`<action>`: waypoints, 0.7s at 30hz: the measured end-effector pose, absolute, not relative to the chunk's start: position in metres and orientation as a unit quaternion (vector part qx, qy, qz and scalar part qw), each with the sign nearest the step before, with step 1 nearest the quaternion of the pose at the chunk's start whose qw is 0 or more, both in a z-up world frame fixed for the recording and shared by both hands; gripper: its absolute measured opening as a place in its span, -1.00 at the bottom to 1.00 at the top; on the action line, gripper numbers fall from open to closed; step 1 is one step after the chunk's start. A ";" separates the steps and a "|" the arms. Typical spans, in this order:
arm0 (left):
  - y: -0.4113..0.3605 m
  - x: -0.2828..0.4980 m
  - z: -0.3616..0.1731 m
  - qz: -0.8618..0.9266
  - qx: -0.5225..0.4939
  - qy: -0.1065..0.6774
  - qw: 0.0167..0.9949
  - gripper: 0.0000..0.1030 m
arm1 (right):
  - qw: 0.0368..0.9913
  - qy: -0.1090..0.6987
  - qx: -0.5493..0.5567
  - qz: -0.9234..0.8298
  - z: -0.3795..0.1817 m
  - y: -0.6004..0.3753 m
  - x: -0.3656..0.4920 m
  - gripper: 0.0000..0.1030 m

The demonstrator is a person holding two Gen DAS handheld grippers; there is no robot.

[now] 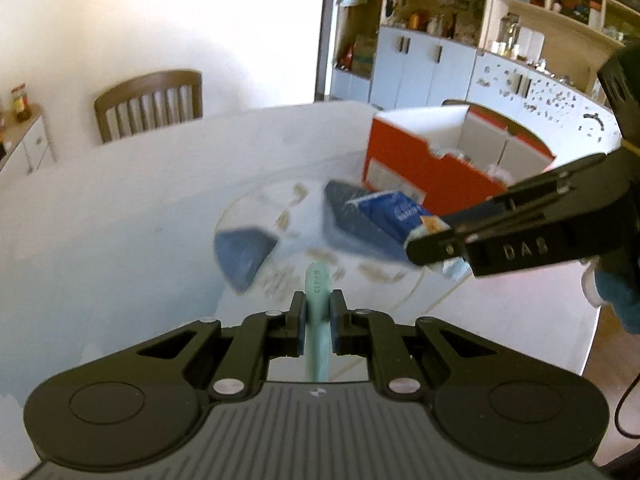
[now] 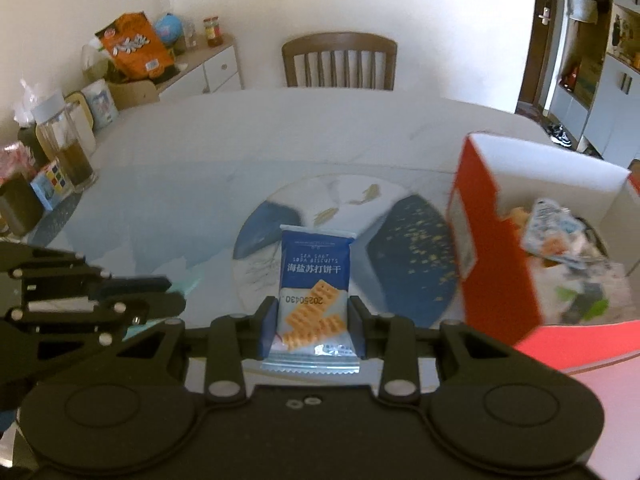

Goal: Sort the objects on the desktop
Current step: 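Carry the cracker packet and green stick with both grippers over the shoebox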

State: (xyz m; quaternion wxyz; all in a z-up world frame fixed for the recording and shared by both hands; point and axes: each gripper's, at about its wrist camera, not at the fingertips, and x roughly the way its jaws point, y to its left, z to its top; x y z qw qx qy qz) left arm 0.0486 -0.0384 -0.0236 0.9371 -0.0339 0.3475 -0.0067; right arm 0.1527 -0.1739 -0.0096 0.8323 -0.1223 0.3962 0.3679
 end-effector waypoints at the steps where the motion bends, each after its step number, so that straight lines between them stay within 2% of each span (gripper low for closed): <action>1: -0.043 0.052 -0.019 -0.009 -0.031 0.343 0.939 -0.81 | 0.834 0.394 -0.120 0.366 -0.005 -0.180 0.154 -0.29; 21: -0.152 0.160 0.041 -0.056 0.006 0.296 0.954 -0.80 | 0.866 0.355 -0.106 0.335 0.046 -0.300 0.230 -0.29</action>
